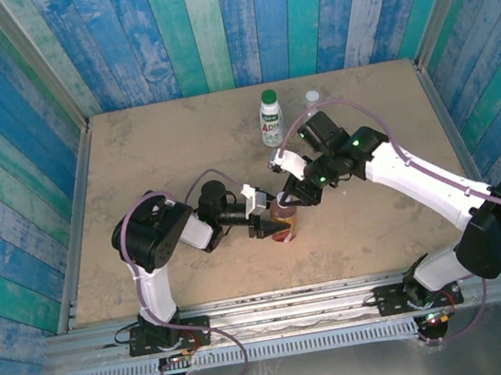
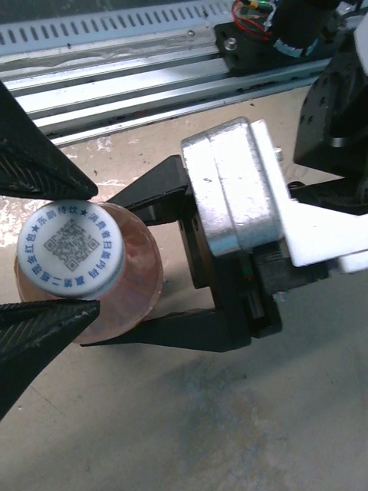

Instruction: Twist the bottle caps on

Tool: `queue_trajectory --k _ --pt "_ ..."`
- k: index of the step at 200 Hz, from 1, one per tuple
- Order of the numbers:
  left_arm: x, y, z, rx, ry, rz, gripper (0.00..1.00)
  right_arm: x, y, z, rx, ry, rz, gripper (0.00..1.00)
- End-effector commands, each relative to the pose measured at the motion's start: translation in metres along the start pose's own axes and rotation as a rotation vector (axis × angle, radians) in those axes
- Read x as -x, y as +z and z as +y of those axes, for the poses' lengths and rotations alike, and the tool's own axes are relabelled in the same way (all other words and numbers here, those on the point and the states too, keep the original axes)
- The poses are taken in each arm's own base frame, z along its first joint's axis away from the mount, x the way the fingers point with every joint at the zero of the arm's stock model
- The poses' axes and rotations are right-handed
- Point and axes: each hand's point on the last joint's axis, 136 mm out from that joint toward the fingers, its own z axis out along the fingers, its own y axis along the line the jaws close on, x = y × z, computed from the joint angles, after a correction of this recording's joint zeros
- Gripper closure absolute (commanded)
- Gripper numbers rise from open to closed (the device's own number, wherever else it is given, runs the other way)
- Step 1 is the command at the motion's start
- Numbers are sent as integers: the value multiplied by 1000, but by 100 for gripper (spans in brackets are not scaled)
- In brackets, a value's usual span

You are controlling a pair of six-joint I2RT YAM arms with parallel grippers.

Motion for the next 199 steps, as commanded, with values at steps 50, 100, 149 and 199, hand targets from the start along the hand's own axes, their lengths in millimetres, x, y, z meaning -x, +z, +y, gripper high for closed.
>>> queue_trajectory --k 50,100,149,199 --pt "-27 -3 -4 8 -152 61 46 -11 -2 3 -13 49 43 51" --pt "-28 -3 -4 8 -154 64 46 -1 -19 3 -63 20 -17 31" --pt "-29 -3 -3 9 -154 64 46 25 -36 -10 -166 70 -143 32" --pt "-29 -4 -4 10 -154 65 46 13 -17 -15 -130 90 -67 56"
